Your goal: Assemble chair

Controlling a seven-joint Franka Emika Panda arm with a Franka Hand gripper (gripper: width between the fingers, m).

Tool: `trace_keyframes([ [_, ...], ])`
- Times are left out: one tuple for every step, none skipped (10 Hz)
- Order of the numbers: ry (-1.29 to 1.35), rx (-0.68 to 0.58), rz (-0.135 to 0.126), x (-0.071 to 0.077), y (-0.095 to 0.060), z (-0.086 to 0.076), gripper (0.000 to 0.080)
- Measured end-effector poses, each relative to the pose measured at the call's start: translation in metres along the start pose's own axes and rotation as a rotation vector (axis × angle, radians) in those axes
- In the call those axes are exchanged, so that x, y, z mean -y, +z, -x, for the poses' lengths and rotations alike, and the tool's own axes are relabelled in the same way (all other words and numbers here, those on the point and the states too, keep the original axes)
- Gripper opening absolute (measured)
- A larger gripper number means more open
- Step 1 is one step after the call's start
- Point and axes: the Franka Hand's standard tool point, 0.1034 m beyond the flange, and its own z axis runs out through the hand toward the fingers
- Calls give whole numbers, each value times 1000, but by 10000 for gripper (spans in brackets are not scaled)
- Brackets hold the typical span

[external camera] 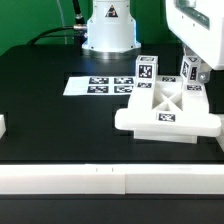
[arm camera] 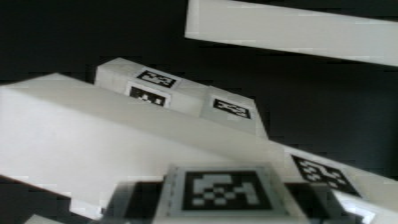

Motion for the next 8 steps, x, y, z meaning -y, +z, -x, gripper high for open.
trace_keyframes([
  [79, 3, -1, 0, 0, 1, 271],
  [146, 4, -2, 0, 0, 1, 271],
  [184, 6, -3, 1, 0, 2, 271],
  [264, 14, -3, 1, 0, 3, 271],
  [320, 15, -5, 1, 0, 4, 271],
  [324, 15, -5, 1, 0, 4, 271],
  [311, 15, -5, 1, 0, 4, 271],
  [267, 14, -4, 1, 0, 4, 455],
])
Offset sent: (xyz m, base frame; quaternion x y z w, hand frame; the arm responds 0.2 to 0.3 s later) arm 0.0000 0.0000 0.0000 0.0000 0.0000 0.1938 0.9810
